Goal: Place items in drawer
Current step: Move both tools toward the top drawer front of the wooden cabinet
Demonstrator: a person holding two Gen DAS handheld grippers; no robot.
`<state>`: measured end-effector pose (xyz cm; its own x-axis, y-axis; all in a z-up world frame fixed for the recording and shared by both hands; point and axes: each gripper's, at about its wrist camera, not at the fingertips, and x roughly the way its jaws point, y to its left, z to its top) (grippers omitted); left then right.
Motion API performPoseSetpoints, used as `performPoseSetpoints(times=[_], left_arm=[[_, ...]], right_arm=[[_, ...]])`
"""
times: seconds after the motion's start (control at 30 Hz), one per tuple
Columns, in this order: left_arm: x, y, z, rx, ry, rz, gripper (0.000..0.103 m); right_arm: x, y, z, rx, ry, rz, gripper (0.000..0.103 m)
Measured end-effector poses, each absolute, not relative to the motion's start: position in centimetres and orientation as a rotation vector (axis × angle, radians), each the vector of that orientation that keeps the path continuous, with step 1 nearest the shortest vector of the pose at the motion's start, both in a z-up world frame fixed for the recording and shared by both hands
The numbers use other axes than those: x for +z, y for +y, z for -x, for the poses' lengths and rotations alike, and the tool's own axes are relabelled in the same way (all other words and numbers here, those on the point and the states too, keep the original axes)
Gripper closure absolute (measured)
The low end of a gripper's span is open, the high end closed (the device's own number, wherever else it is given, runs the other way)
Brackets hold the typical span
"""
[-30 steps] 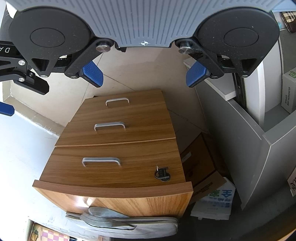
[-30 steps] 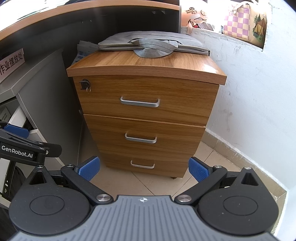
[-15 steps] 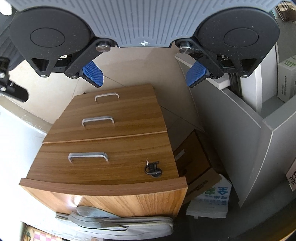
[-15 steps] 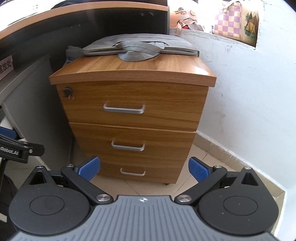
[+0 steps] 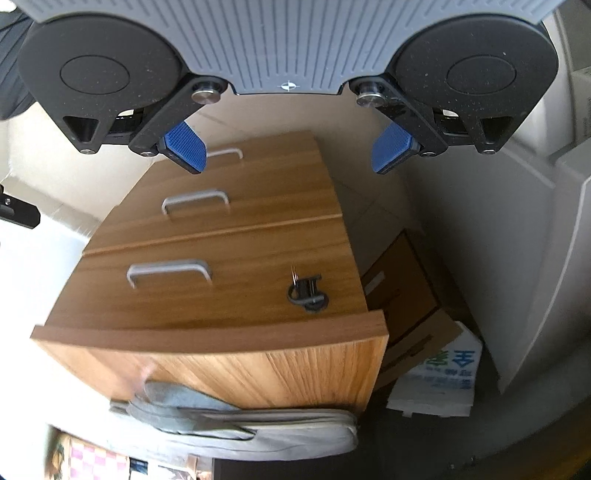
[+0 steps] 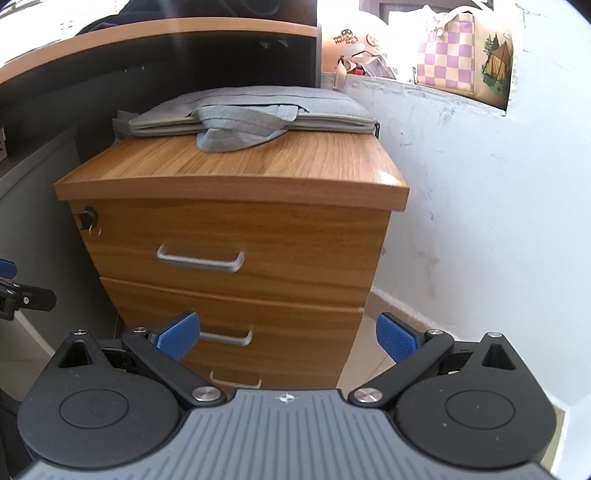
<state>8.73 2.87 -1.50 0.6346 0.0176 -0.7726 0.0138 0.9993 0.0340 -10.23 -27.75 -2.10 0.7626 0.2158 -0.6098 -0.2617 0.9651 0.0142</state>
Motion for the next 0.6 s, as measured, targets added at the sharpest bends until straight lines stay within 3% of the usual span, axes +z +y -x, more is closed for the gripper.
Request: performPoseSetpoints(times=[0.6], left_arm=[[-2.0, 6.4, -15.4, 0.002, 0.761, -0.038, 0.006]], right_arm=[[-4.3, -29.1, 1.6, 0.304, 0.646, 0.102, 0.001]])
